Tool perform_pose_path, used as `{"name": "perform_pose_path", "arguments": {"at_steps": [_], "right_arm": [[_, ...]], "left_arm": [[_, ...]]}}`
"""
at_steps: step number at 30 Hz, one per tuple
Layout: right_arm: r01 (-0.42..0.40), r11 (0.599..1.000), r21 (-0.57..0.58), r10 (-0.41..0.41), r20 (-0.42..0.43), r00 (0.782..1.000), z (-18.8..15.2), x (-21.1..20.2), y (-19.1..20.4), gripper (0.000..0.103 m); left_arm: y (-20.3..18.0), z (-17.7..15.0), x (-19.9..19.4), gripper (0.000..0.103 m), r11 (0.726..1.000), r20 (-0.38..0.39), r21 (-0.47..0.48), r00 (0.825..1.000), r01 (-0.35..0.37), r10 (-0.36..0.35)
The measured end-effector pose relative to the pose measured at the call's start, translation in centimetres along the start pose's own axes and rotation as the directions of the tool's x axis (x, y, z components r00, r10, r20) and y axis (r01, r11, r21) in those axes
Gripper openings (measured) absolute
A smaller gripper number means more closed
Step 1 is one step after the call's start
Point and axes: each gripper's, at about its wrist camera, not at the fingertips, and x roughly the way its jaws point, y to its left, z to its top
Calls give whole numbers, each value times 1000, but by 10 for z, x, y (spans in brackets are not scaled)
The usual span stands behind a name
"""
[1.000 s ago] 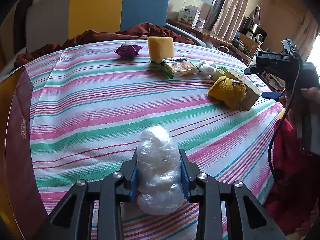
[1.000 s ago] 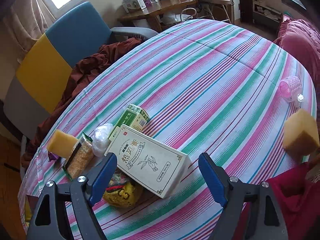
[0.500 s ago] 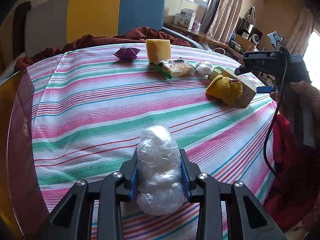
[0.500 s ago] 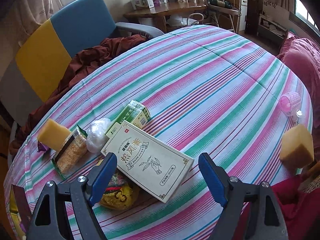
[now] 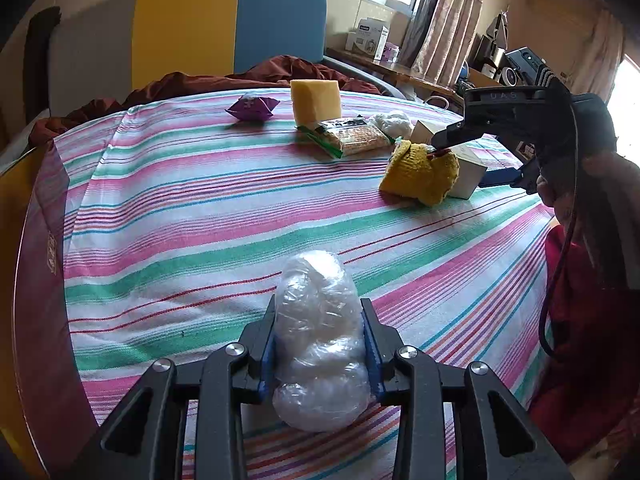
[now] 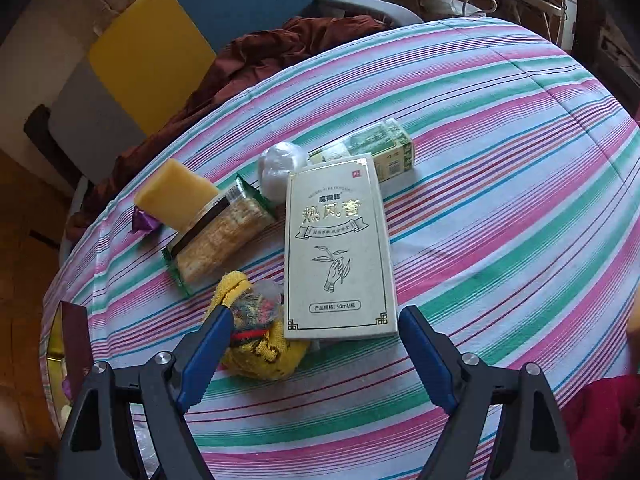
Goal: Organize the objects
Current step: 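Carry the white bag toward the gold tray while the right gripper grasps the cream boxed product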
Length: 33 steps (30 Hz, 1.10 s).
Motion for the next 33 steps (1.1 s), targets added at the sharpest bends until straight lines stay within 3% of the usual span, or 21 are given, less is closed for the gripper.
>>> {"name": "perform_pose_path", "arguments": {"at_steps": [6,8,16,17,18,20,28,33], "right_arm": [[-3,991,134,-5,59,998,2,-14,-24,86],[31,989,147,-41,66,997,2,-17,-25,86],[198,980,31,-199,49,979,22,6,4,86],[217,976,14,-217,42,975,24,12,7,80],[233,972,-6,-233,39,972,26,17,9,66],[275,961,-37,-274,35,961,24,23,10,53],[314,946,-82,-313,25,949,22,27,10,51],[319,943,-97,-319,14,948,19,29,9,51]], "left_arm": [[1,0,1,37,1000,-1,0,1000,1,-1],[1,0,1,37,1000,-2,1,1000,3,-3],[2,0,0,37,1000,-1,-4,1000,11,-11],[2,0,0,37,1000,-2,-2,1000,9,-9],[1,0,0,37,1000,-1,-1,1000,7,-7],[1,-1,1,37,1000,1,-1,1000,4,-4],[-3,2,-2,35,1000,-15,13,1000,-23,23],[3,8,-37,35,1000,15,-18,1000,-3,3]]}}
